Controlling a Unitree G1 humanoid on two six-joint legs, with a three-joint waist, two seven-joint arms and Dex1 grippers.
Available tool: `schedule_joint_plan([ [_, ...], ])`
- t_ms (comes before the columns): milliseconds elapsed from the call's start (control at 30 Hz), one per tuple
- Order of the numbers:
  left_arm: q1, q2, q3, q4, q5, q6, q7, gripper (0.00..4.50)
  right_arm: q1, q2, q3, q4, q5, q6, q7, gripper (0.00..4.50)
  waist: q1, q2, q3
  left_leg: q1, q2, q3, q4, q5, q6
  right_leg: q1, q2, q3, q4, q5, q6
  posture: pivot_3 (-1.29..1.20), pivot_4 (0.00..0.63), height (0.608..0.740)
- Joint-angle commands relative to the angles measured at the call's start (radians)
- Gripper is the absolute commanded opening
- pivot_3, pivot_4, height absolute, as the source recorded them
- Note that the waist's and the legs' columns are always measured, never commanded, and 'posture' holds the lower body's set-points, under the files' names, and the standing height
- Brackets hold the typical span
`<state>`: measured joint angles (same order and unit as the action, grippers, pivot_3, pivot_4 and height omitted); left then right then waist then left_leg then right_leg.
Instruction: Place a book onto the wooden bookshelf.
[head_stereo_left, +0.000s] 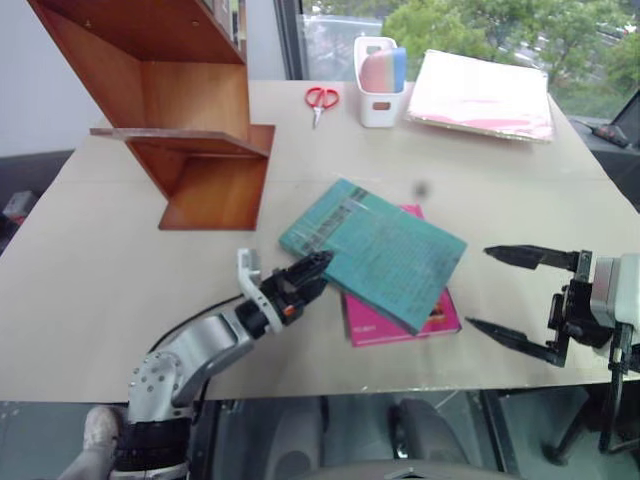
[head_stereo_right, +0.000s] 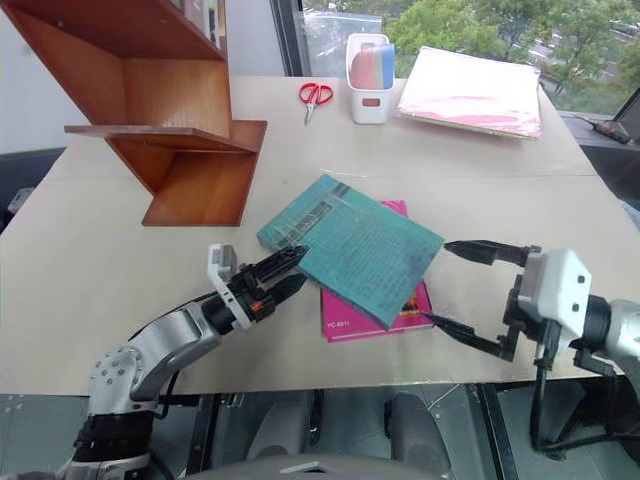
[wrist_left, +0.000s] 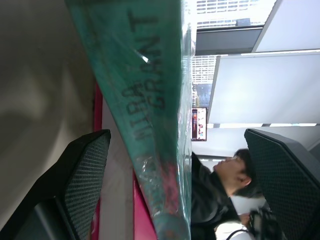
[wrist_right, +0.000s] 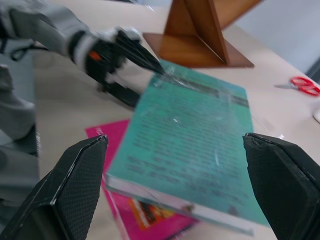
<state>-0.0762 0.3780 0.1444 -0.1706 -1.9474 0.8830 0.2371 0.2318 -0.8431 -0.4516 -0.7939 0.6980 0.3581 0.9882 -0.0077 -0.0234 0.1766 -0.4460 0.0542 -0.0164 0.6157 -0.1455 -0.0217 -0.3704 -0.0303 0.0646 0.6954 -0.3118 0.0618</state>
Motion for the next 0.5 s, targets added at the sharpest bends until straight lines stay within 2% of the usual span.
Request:
schedule_joint_plan([
  [33,-0.032,-0.015,-0.024,0.038,-0.024,0.001,0.003,4.50,0.036,0.012,-0.041,-0.059,0.024,-0.008,-0.015,4.44,0.001,0.000,0.000,0.000,0.000,0.000,0.000,0.000,0.000,0.000,0.000,0.000,0.000,0.000,0.000,0.00,0.150,0.740],
  [400,-0.117,-0.060,-0.055,0.130,-0.023,0.024,0.020,4.50,0.072,0.039,-0.022,-0.114,0.039,-0.010,-0.085,4.44,0.006,0.000,-0.002,0.000,-0.001,0.000,0.000,0.000,0.000,0.001,0.000,0.000,-0.001,0.000,0.000,0.00,0.150,0.740],
  [500,-0.118,-0.076,-0.047,0.133,-0.025,0.032,0.032,3.71,0.081,0.040,-0.027,-0.115,0.034,-0.012,-0.094,4.50,0.006,0.000,-0.002,0.000,-0.001,0.000,0.000,0.000,0.000,0.001,0.000,0.000,-0.001,0.000,0.000,0.00,0.150,0.740],
])
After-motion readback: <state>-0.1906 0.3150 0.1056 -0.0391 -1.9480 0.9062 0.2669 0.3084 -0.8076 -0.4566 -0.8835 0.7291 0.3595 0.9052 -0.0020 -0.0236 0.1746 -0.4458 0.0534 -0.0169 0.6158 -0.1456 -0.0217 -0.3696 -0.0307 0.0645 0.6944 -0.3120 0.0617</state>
